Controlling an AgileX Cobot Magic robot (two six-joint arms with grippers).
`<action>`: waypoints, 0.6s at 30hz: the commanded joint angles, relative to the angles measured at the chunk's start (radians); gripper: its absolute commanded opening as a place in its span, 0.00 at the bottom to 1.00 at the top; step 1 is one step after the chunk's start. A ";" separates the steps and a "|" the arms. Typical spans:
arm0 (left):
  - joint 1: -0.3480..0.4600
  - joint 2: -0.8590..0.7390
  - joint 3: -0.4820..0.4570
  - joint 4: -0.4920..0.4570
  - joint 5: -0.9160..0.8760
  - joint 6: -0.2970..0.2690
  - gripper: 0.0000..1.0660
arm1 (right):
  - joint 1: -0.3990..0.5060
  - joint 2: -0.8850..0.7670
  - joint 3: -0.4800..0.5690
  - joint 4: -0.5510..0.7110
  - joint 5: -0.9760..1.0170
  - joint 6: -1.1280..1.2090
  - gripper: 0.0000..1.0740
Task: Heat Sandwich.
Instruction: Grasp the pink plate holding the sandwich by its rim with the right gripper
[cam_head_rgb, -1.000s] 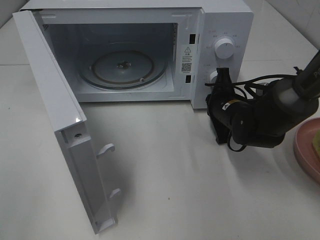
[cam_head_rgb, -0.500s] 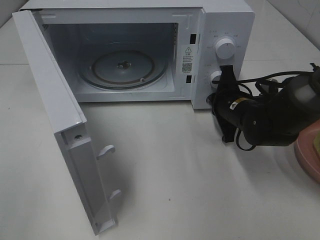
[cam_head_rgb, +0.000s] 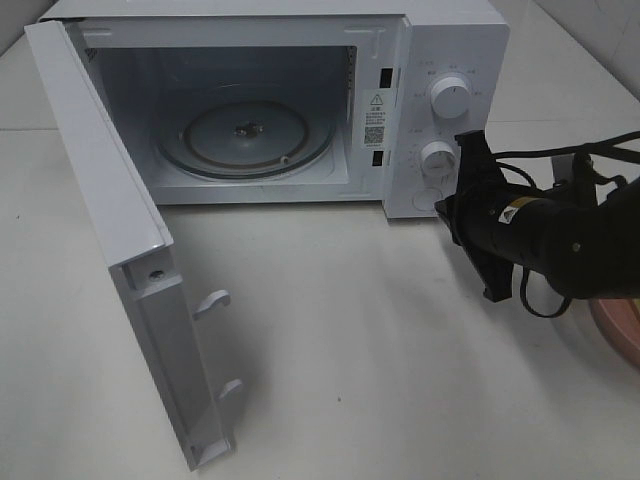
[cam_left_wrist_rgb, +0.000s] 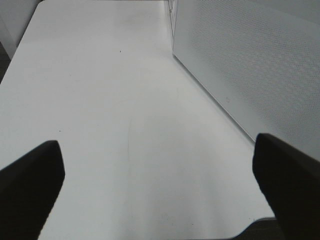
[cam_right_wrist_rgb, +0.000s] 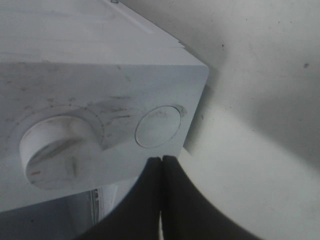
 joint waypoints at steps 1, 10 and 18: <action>0.001 -0.017 0.001 -0.001 -0.012 -0.002 0.92 | -0.003 -0.079 0.017 -0.017 0.101 -0.123 0.02; 0.001 -0.017 0.001 -0.001 -0.012 -0.002 0.92 | -0.003 -0.204 0.017 -0.017 0.355 -0.412 0.05; 0.001 -0.017 0.001 -0.001 -0.012 -0.002 0.92 | -0.006 -0.287 0.017 -0.017 0.529 -0.659 0.07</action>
